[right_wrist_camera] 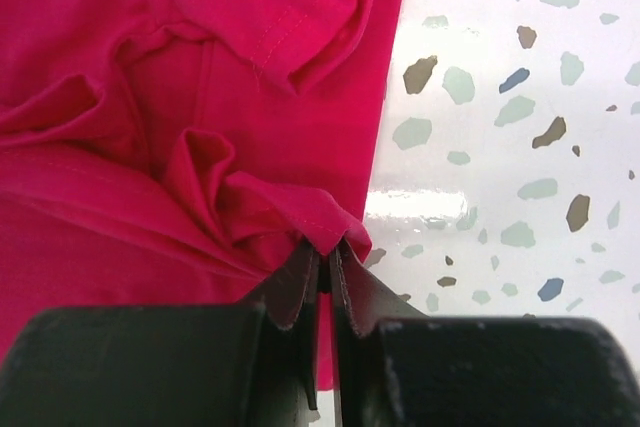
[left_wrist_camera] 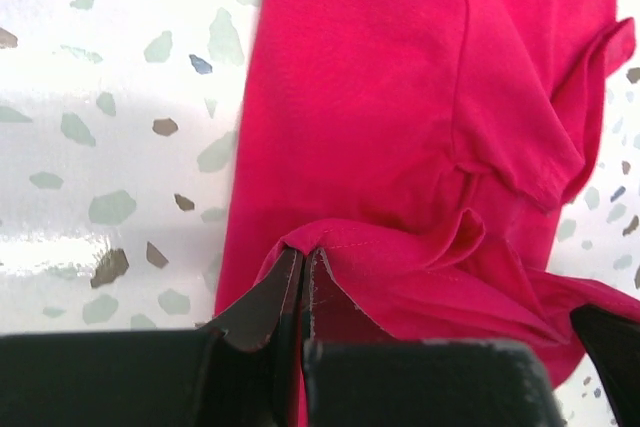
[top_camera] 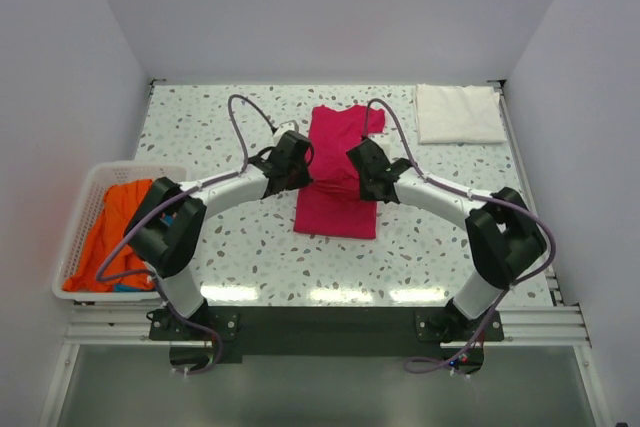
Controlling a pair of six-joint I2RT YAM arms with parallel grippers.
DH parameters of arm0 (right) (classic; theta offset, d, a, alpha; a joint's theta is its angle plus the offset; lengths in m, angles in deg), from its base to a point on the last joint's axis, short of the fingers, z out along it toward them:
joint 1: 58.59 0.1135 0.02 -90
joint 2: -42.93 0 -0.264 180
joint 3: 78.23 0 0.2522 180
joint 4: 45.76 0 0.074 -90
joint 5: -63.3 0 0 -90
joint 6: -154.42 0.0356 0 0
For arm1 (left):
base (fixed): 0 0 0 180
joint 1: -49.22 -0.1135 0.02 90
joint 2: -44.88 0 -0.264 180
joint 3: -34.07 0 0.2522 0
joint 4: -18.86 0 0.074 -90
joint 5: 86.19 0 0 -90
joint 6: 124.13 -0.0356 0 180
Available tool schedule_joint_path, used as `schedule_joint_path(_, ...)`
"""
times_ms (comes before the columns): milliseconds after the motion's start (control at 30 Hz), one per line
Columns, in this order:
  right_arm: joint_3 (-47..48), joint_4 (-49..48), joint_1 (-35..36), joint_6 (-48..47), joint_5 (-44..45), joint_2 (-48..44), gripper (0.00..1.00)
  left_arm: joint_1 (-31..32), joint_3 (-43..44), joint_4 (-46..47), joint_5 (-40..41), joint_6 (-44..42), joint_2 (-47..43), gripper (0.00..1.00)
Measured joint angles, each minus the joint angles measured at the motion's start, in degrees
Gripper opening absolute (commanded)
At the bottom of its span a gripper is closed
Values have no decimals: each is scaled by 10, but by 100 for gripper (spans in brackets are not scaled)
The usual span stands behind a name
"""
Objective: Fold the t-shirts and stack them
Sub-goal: Fold the tshirt
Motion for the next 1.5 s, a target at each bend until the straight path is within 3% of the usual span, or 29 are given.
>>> schedule_joint_path(67,5,-5,-13,-3,-15,8,24,-13,0,14,-13,-8,14,16)
schedule_joint_path(100,8,-7,-23,-5,-26,13,32,-20,0,22,-23,-13,21,40)
schedule_joint_path(133,13,-9,-33,-7,-35,18,40,-26,1,28,-30,-20,26,52)
schedule_joint_path(167,20,-9,-43,-10,-42,23,59,-34,1,37,-41,-23,31,57)
schedule_joint_path(200,27,-10,-52,-12,-45,27,64,-43,1,45,-52,-26,34,66)
schedule_joint_path(300,45,-9,-72,-21,-54,28,72,-62,8,59,-76,-38,33,71)
schedule_joint_path(367,49,-11,-76,-23,-55,20,71,-68,14,64,-83,-45,25,66)
schedule_joint_path(467,39,-12,-73,-23,-73,-13,65,-66,14,59,-88,-54,-7,49)
schedule_joint_path(500,31,-13,-70,-22,-79,-28,55,-63,13,56,-88,-54,-20,37)
schedule_joint_path(567,10,-19,-58,-18,-87,-61,42,-53,11,50,-88,-57,-43,28)
schedule_joint_path(600,-2,-21,-49,-14,-90,-75,35,-45,7,50,-88,-58,-53,17)
schedule_joint_path(667,-22,-26,-23,-5,-95,-91,31,-24,-7,49,-88,-58,-66,7)
schedule_joint_path(767,-33,-32,9,4,-107,-76,23,17,-30,41,-88,-57,-66,0)
schedule_joint_path(933,-28,-42,15,6,-114,-17,20,65,-58,35,-93,-53,-51,0)
schedule_joint_path(1500,160,-30,-54,-20,-124,175,20,70,-93,37,-84,-39,2,0)
